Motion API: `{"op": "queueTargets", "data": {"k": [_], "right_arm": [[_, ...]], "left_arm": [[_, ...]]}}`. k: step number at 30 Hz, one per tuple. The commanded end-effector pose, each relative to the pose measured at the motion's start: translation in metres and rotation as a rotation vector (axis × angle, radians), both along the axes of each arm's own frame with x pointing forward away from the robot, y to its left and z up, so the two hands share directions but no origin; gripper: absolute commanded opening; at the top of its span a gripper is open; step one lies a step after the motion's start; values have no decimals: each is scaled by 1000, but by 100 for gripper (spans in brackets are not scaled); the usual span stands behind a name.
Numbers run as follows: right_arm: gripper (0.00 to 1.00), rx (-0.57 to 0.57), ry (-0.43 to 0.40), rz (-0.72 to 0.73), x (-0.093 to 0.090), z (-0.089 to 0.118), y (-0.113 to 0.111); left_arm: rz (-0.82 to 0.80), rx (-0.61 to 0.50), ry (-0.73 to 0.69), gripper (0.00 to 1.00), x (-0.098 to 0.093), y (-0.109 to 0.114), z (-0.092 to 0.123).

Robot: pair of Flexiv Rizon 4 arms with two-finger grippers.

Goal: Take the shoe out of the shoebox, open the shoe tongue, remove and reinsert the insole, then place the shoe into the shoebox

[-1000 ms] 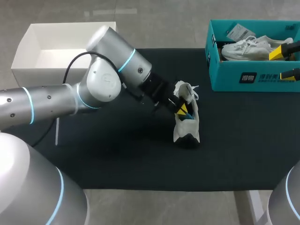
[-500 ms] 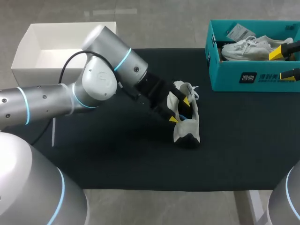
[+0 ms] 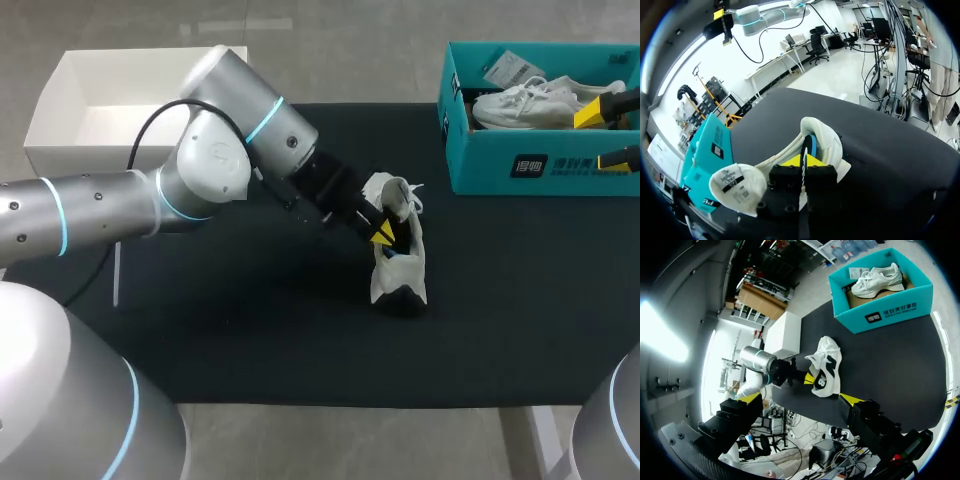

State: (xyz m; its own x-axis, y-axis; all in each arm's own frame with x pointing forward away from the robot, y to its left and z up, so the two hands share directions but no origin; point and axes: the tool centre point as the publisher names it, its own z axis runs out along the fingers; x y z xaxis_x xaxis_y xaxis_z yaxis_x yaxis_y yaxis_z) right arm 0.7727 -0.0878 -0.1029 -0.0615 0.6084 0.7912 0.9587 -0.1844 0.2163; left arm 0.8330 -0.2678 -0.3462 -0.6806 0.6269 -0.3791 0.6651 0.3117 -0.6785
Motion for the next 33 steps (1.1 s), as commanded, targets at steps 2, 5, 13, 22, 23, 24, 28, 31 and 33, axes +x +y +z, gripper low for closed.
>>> {"op": "queueTargets", "data": {"k": [2,5,13,22,23,24,28,31,33], "right_arm": [[100,-3,1,-2,0,0,0],[100,-3,1,-2,0,0,0],[100,-3,1,-2,0,0,0],[100,-3,1,-2,0,0,0],[100,-3,1,-2,0,0,0],[100,-3,1,-2,0,0,0],[100,-3,1,-2,0,0,0],[100,-3,1,-2,0,0,0],[100,-3,1,-2,0,0,0]], "left_arm": [[-42,84,4,0,6,-4,6],[-58,96,9,0,3,-7,1],[-101,150,31,0,-1,-10,-7],[-92,166,8,0,2,-4,-1],[-103,182,11,0,1,-6,-3],[-114,203,10,0,1,-8,-5],[-165,294,-19,0,-1,-17,-12],[-203,353,-65,0,0,-21,-5],[-222,385,-93,0,2,-22,5]]}}
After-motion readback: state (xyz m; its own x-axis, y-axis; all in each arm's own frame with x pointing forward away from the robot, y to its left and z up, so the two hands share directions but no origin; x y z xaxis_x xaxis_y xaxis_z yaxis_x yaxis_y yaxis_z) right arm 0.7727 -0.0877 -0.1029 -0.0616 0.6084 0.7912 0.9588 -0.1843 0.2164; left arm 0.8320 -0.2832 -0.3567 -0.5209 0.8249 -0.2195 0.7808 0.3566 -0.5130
